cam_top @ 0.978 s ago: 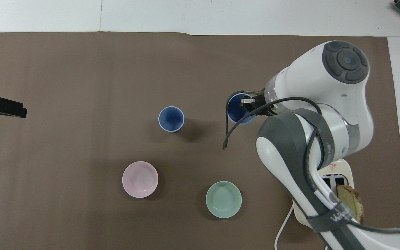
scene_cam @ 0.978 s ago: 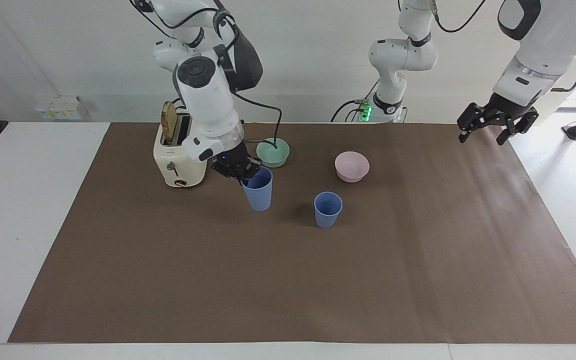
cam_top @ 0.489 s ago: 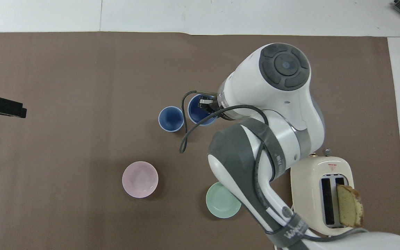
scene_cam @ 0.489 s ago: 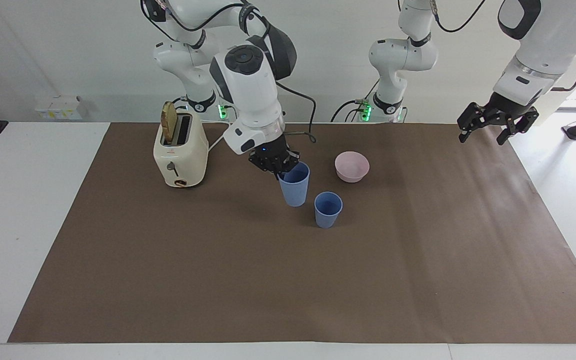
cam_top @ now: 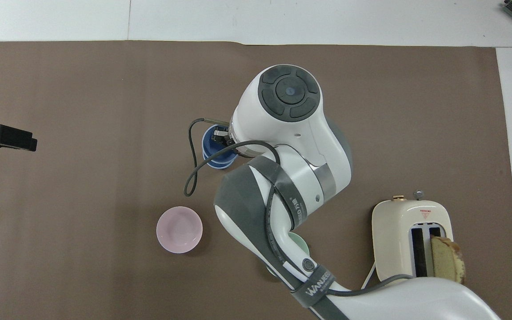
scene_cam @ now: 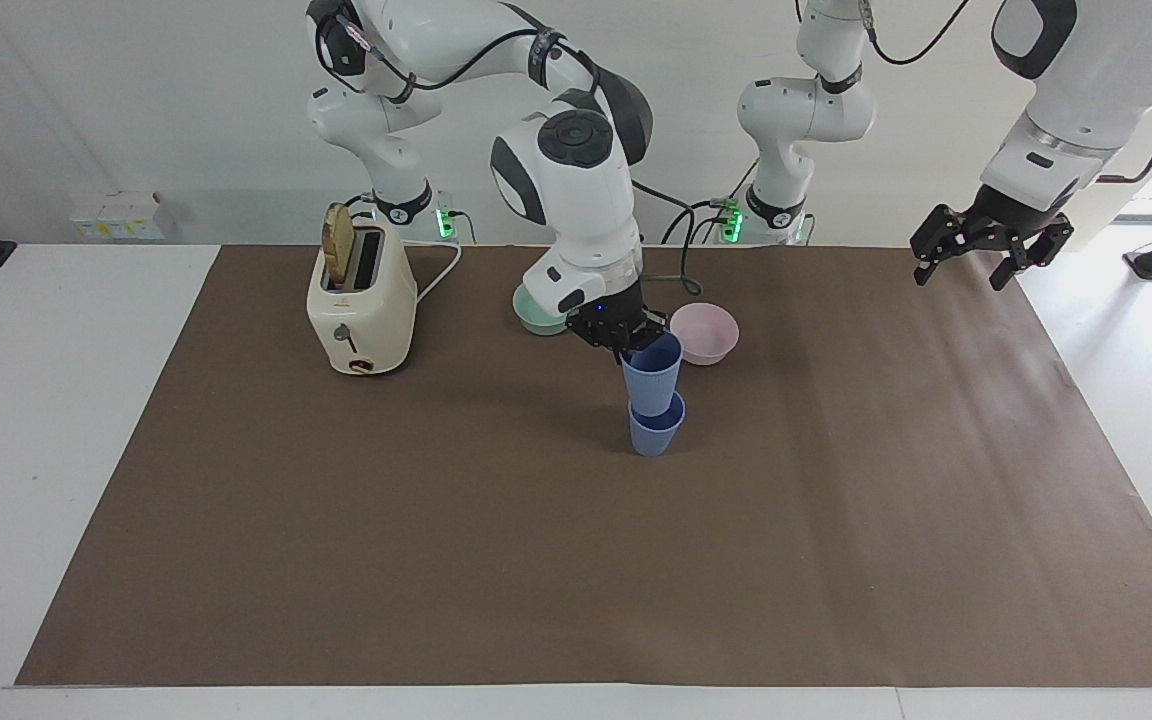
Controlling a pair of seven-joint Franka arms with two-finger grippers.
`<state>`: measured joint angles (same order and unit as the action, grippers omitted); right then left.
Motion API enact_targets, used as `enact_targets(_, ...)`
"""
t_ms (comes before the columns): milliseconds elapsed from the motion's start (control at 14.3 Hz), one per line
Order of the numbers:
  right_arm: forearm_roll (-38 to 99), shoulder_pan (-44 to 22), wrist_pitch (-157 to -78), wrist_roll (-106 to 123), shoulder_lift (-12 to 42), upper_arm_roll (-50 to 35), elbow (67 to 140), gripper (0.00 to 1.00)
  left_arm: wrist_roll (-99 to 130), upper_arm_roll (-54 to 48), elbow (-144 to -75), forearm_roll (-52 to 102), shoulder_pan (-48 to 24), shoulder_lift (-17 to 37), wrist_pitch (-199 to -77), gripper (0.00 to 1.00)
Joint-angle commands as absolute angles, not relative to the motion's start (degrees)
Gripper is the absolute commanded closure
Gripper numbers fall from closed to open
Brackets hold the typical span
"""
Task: Stack blue cups with both arms
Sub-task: 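Lower the second cup into the first blue cup with the right gripper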
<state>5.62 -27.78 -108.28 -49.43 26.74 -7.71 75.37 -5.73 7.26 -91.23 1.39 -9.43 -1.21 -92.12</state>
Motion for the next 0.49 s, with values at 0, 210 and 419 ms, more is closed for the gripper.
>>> enact_targets(0, 5.1, -29.4, -108.5, -51.9, 29.4, -7.6, 73.0, 1.00, -6.2, 7.0, -90.7, 0.9, -9.1, -1.6, -91.3, 0.00)
enact_targets(210, 4.6, -29.7, -108.5, -52.1, 29.5, -7.6, 73.5, 1.00, -6.2, 7.1, -90.7, 0.9, -9.0, -1.6, -91.2, 0.00)
enact_targets(419, 4.5, -29.6, -108.2, -52.1, 29.5, -7.6, 73.6, 1.00, -6.2, 7.1, -90.7, 0.9, -8.6, -1.6, -91.4, 0.00)
